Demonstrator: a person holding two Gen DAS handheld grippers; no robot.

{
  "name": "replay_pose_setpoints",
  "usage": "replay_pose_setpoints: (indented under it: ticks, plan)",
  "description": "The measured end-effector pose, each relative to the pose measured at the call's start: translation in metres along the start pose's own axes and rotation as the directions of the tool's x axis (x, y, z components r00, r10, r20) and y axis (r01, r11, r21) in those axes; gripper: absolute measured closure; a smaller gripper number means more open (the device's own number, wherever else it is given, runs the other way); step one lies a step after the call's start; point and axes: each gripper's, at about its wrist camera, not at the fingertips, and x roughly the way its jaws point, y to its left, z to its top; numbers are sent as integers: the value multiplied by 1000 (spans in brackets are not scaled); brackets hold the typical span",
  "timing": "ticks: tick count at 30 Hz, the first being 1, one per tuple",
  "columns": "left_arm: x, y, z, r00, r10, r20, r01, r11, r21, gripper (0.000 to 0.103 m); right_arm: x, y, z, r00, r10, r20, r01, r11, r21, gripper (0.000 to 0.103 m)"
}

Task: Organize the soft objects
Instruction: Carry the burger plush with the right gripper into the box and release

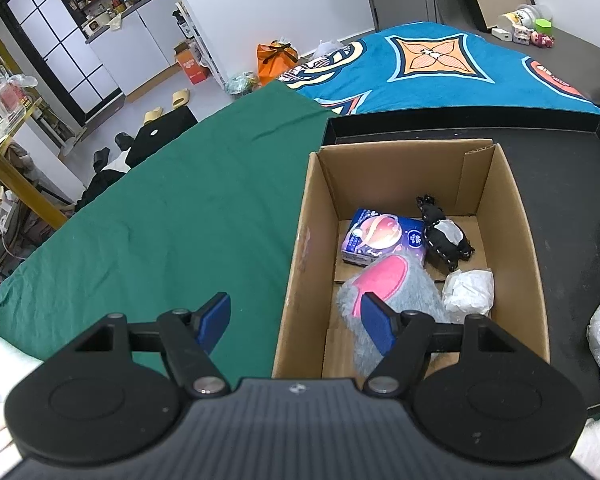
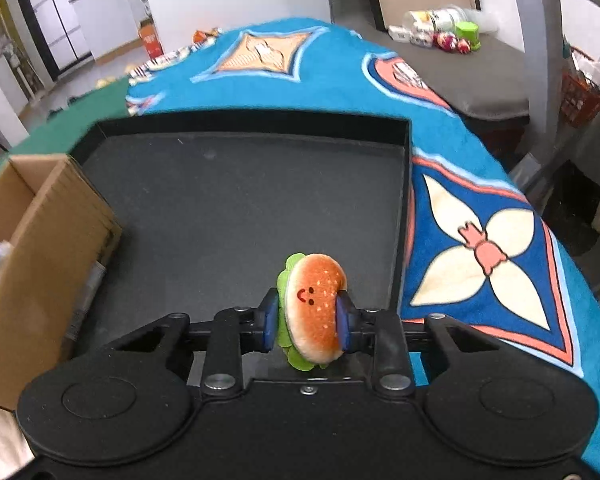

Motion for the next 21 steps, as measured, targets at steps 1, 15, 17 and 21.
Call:
replay_pose_setpoints:
  ticks: [1,15,17,21]
  plan:
    - [-1,1,-1,1000,-1,2,1,1000,0,33,-4,2,1,1000,10,10,-10,1000,1,75]
    - [-5,14,-14,998,-64,11,64,997,-33,33,-53,44,24,989,116,96,-115,993,-15,75]
    - [-4,17,-16,997,-77,15,77,996,-38,33,-59,54,26,986,128,106,-126,992,-30,75]
    - [-3,22,-21,994,-104,32,105,993,-46,33,-70,74,30,980,157,119,-150,987,-59,75]
